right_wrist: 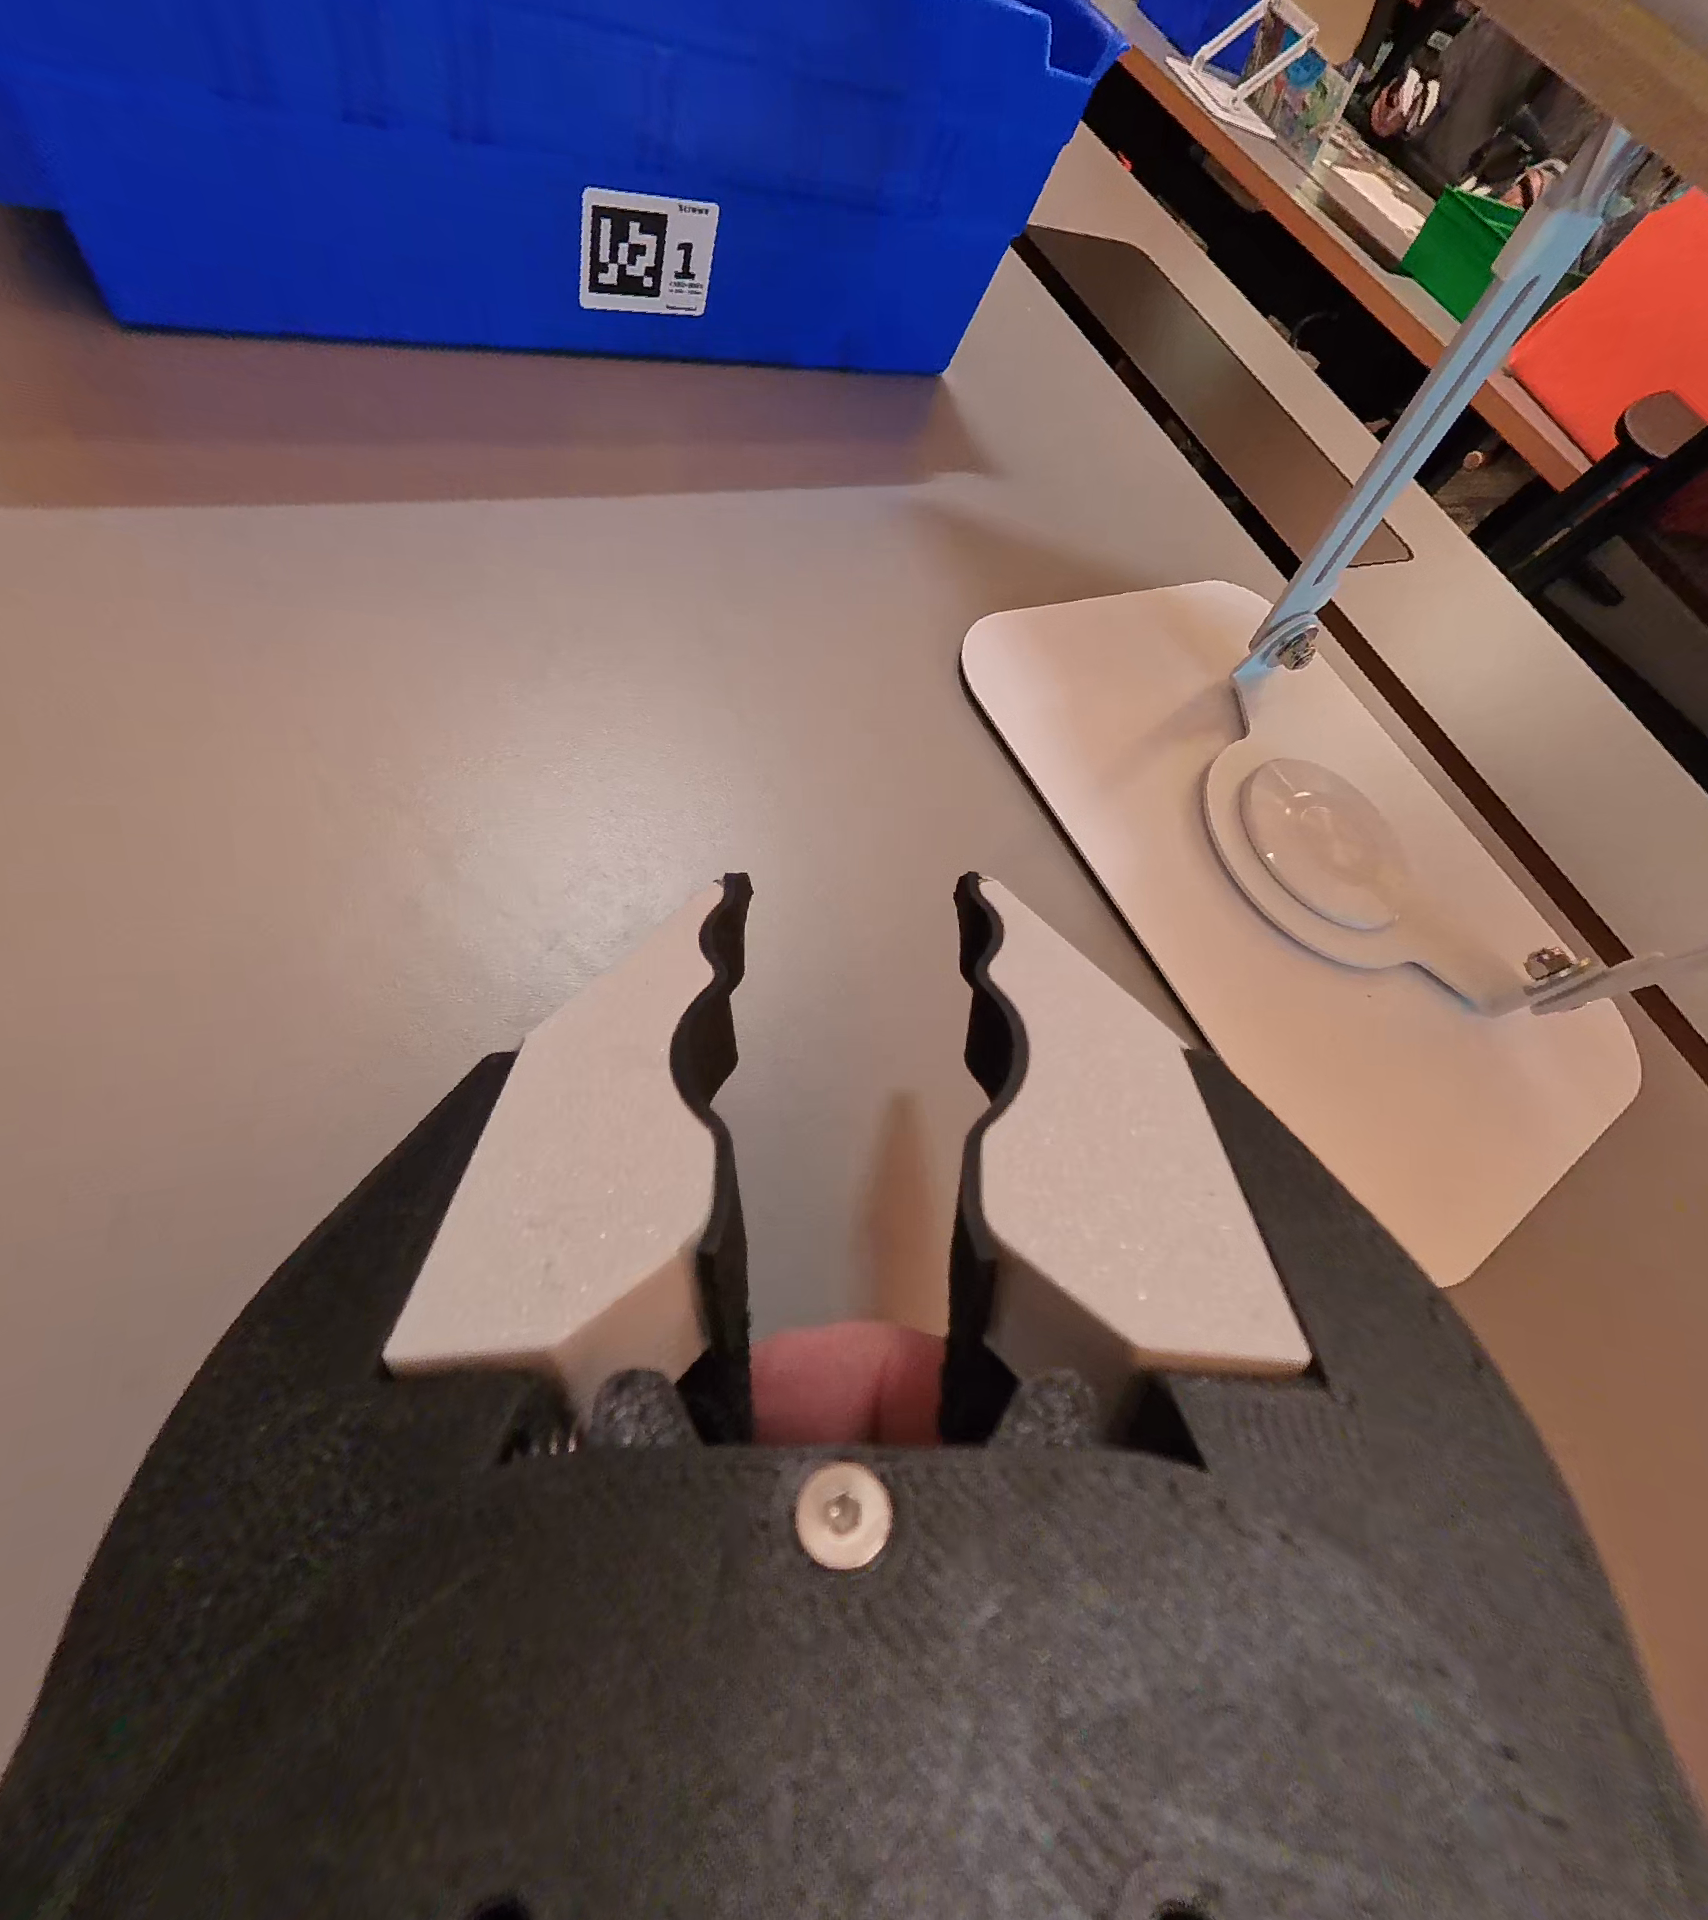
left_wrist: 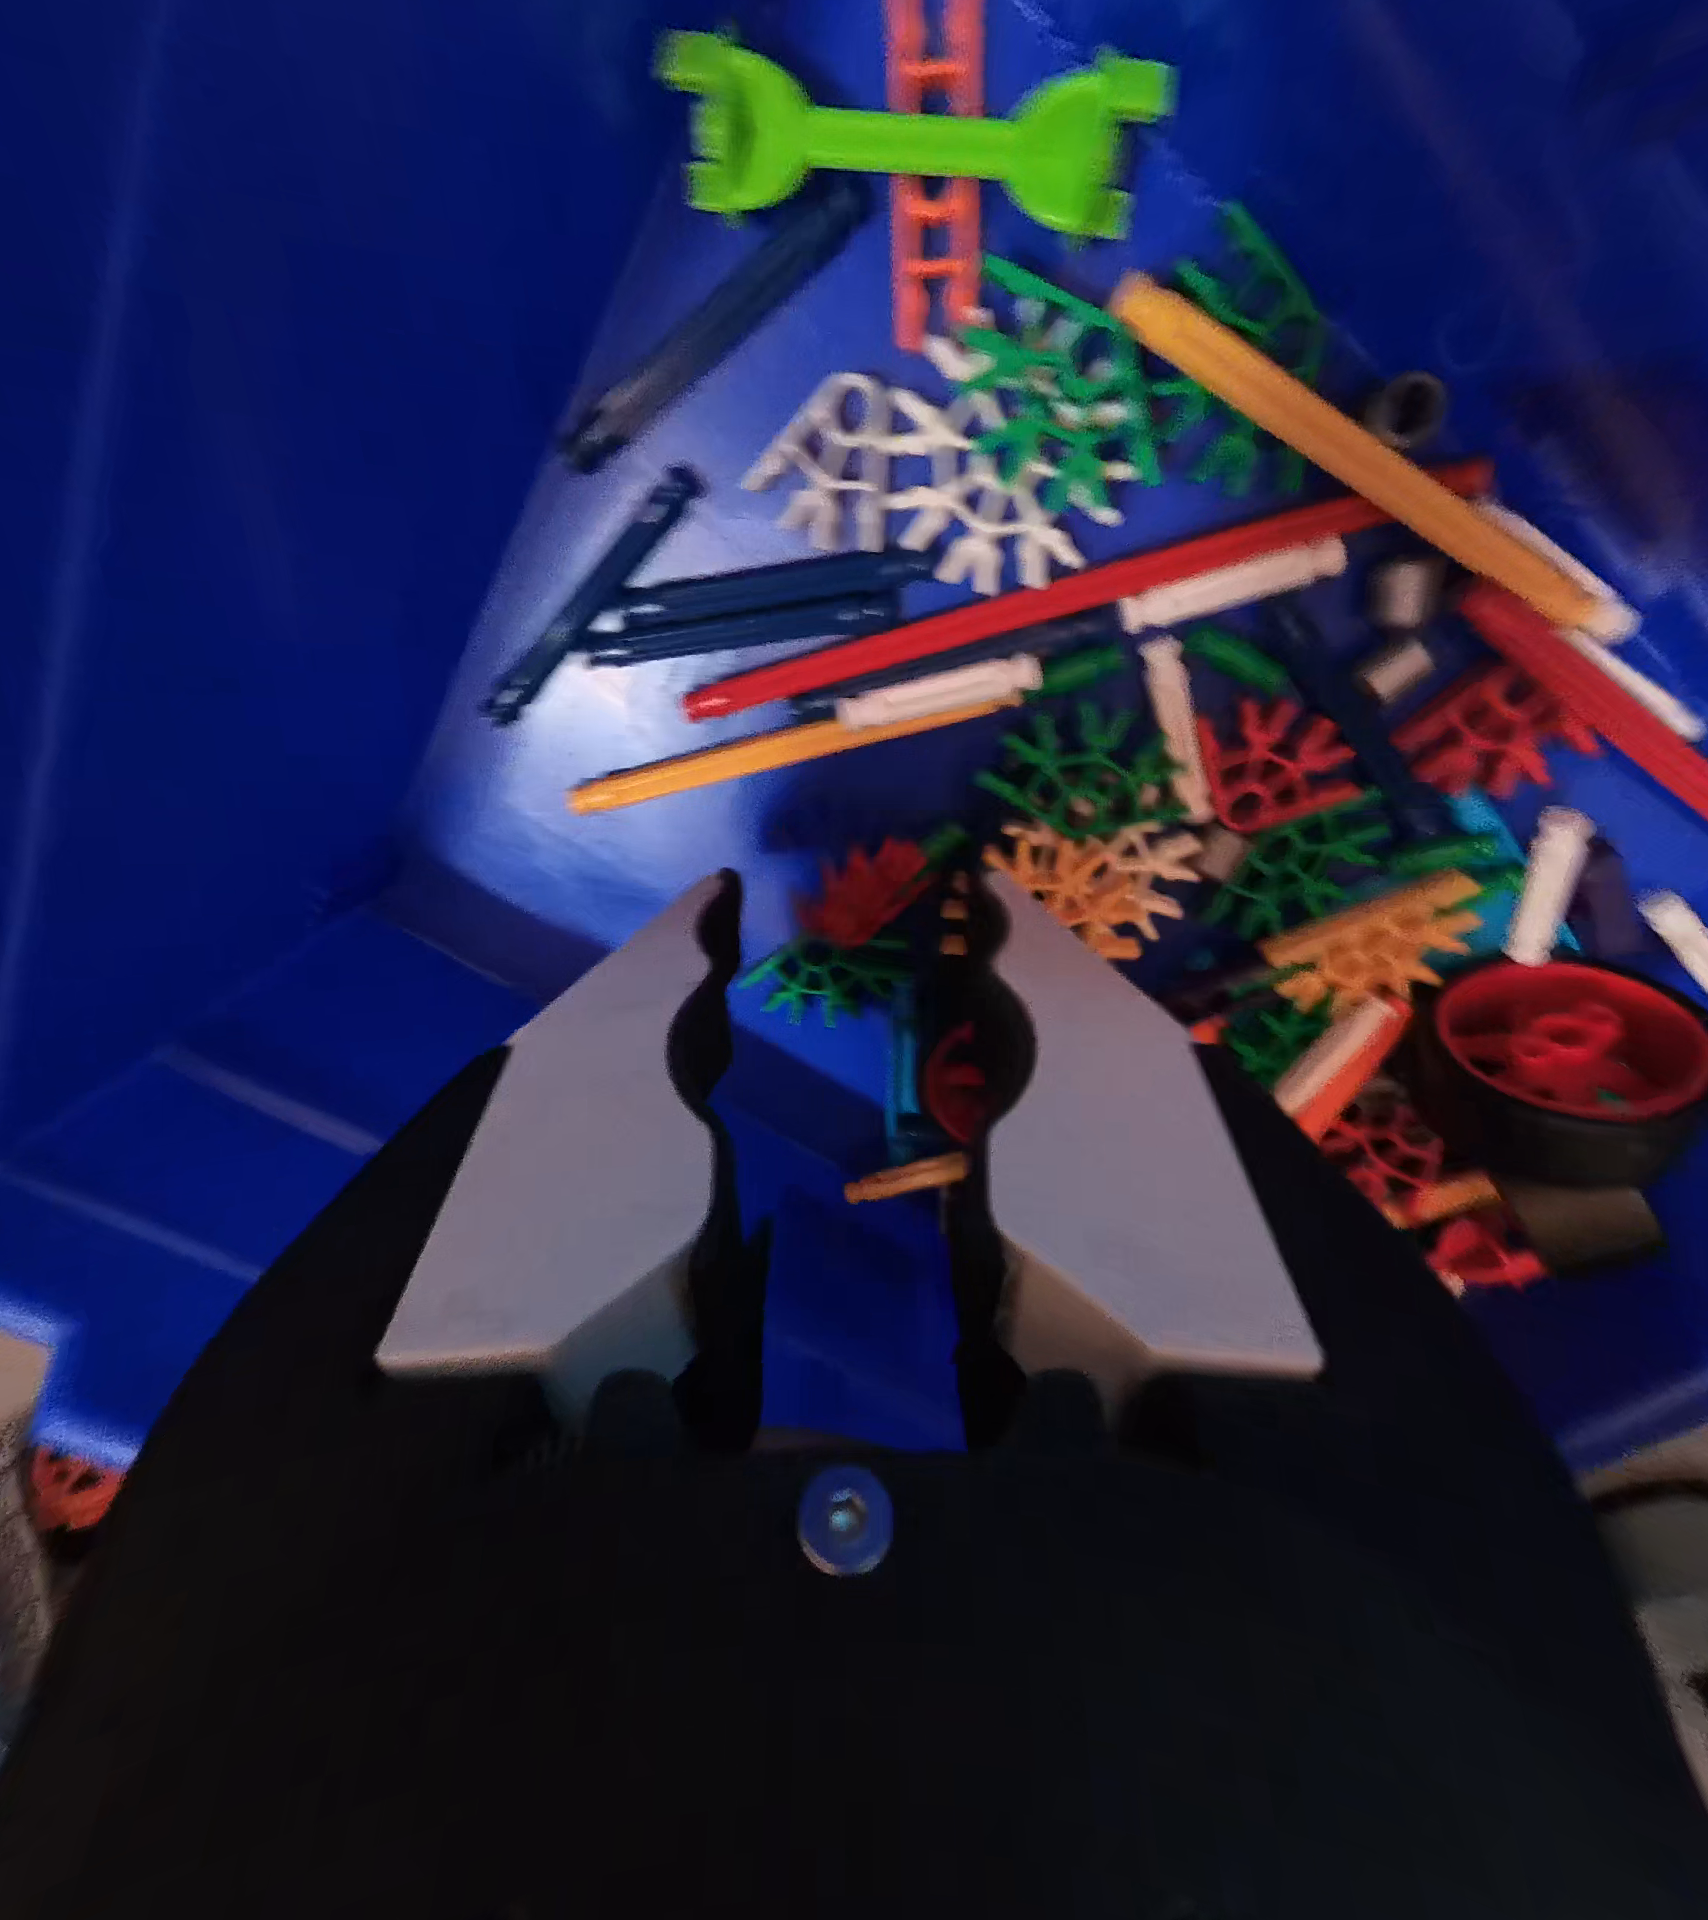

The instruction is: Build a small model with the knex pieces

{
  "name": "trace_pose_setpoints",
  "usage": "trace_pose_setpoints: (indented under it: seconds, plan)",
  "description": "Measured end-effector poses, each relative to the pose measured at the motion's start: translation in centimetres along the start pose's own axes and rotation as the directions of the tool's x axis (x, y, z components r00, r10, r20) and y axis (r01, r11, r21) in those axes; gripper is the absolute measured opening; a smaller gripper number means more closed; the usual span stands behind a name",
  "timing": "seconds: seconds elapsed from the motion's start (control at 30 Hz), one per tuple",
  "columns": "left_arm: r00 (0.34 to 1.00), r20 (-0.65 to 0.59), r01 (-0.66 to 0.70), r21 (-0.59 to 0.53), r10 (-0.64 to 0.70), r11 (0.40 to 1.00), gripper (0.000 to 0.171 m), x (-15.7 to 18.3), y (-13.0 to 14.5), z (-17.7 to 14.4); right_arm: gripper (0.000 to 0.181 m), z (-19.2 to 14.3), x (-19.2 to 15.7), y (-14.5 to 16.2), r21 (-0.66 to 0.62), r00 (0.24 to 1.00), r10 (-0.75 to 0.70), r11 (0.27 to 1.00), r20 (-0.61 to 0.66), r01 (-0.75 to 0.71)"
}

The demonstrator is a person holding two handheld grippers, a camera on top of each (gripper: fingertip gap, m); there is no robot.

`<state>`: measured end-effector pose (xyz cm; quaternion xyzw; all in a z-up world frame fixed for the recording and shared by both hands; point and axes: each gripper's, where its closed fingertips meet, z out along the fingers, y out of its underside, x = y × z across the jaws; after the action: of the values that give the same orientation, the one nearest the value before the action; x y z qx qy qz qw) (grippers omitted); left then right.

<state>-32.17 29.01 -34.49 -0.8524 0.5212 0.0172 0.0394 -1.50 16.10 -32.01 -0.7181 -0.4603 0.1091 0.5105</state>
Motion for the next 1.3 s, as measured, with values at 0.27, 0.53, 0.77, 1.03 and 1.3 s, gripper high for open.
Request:
trace_pose_setpoints:
  seconds: [0.27,0.53,0.77,1.03,1.3]
  plan:
    - [0.998,0.014,-0.057,-0.031,0.058,0.998,0.022,0.9,0.5,0.8,0.039,0.0,0.0,0.0,0.001,1.0,0.0,1.0,0.002,0.0]
    - [0.99,0.132,-0.053,0.034,0.048,0.998,0.021,-0.5,0.2,-0.3,0.039,0.0,0.0,0.0,0.003,1.0,0.005,1.0,0.002,-0.005]
    - [0.947,0.31,-0.146,0.186,0.082,0.972,0.021,0.8,-1.4,-6.4,0.042,-0.1,0.0,-0.8,0.044,1.0,0.016,0.999,-0.003,-0.015]
    - [0.82,0.555,-0.383,0.35,0.14,0.855,0.005,7.2,-7.1,-13.2,0.044,-1.1,-0.5,-2.9,0.132,0.989,0.119,0.983,0.082,-0.13]
    - [0.758,0.606,-0.564,0.423,0.241,0.709,0.004,17.2,-13.0,-13.4,0.041,-3.1,-0.6,-5.5,0.242,0.984,0.133,0.957,0.116,-0.157]
